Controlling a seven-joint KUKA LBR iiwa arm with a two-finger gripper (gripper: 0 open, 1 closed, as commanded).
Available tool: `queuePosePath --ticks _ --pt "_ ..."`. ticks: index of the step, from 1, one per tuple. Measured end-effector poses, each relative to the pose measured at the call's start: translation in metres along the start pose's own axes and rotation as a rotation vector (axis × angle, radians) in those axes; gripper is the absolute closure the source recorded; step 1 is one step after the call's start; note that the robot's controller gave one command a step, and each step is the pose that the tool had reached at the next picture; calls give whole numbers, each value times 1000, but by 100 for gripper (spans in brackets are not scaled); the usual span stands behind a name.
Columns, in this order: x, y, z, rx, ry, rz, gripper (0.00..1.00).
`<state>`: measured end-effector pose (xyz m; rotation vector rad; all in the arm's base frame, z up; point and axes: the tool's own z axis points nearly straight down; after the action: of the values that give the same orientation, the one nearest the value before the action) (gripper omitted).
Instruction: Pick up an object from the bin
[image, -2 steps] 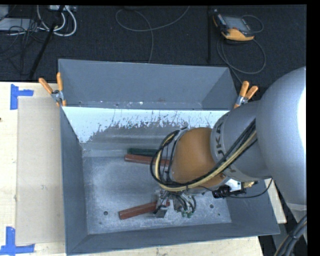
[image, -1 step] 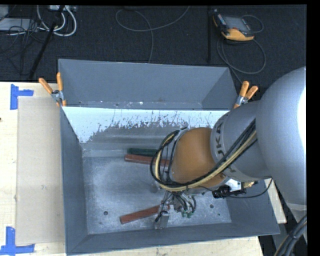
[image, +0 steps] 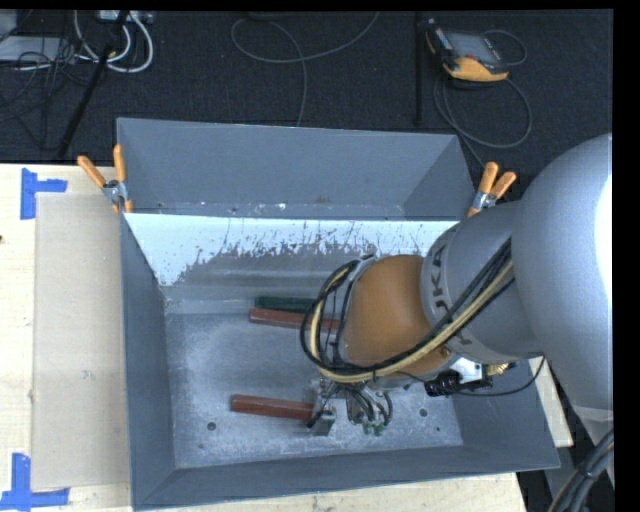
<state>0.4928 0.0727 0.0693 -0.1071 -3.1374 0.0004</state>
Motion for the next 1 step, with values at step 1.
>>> queuePosePath --ticks 1 --pt "0 0 0 0 0 0 0"
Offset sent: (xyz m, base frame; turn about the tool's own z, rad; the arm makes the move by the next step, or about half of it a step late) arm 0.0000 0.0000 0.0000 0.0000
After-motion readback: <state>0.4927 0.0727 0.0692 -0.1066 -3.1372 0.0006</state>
